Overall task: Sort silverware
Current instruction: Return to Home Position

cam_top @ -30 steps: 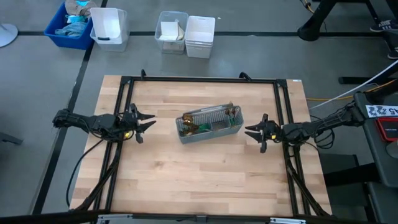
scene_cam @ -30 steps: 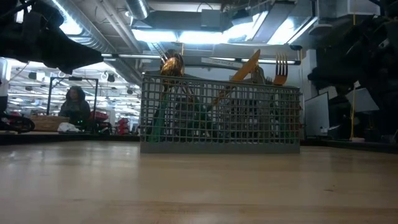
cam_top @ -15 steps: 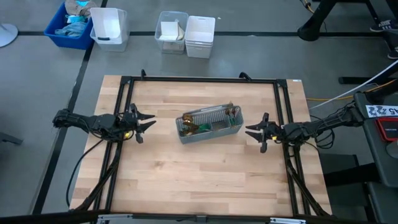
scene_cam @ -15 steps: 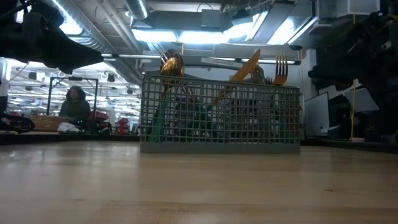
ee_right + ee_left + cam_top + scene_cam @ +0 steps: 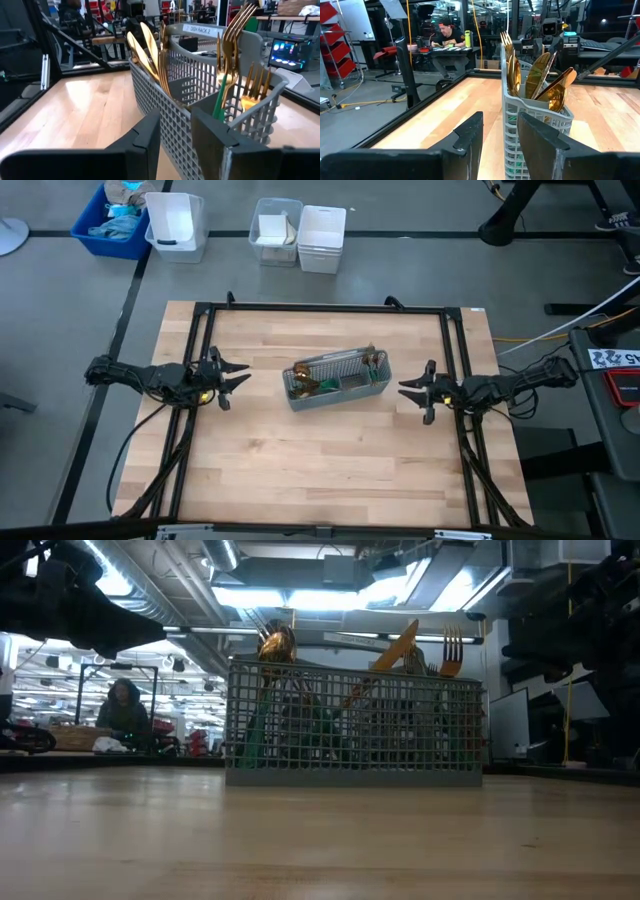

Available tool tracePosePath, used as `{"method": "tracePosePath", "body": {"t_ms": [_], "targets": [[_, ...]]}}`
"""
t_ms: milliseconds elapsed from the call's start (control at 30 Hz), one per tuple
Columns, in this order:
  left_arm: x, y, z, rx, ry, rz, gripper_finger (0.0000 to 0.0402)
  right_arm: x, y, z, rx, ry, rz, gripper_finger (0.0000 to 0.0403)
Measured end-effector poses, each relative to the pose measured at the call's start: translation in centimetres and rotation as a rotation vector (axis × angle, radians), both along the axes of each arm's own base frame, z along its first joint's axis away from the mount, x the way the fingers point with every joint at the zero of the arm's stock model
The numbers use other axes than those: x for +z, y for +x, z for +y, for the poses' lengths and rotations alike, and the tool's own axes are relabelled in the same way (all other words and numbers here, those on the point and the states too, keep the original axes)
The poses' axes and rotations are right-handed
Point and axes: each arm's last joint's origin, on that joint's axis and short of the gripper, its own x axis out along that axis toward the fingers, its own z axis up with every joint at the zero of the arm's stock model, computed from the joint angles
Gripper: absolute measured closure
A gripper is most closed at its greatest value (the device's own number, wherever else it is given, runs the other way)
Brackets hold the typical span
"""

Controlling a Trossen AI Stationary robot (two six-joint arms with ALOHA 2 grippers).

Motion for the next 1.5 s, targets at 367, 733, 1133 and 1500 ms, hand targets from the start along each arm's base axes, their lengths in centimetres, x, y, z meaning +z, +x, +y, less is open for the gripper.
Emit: {"method": "tracePosePath", "body": {"t_ms": [367, 733, 1133, 1500], "targets": [[0.0, 0.0, 0.0, 0.0, 0.0, 0.001, 0.0288, 0.8, -0.6, -0.2, -0.006, 0.028, -0.098, 0.0294], [0.0, 0.0, 0.0, 0.0, 0.0, 0.001, 0.0288, 1.2, -0.9, -0.3, 0.001, 0.04, -0.141, 0.0294], [0.0, 0.0, 0.0, 0.0, 0.001, 0.002, 0.0288, 1.2, -0.9, -0.3, 0.001, 0.04, -0.141, 0.0294], [0.0, 0.0, 0.0, 0.0, 0.001, 0.002, 0.0288, 1.2, -0.9, -0.3, 0.002, 0.04, -0.141, 0.0294]]}}
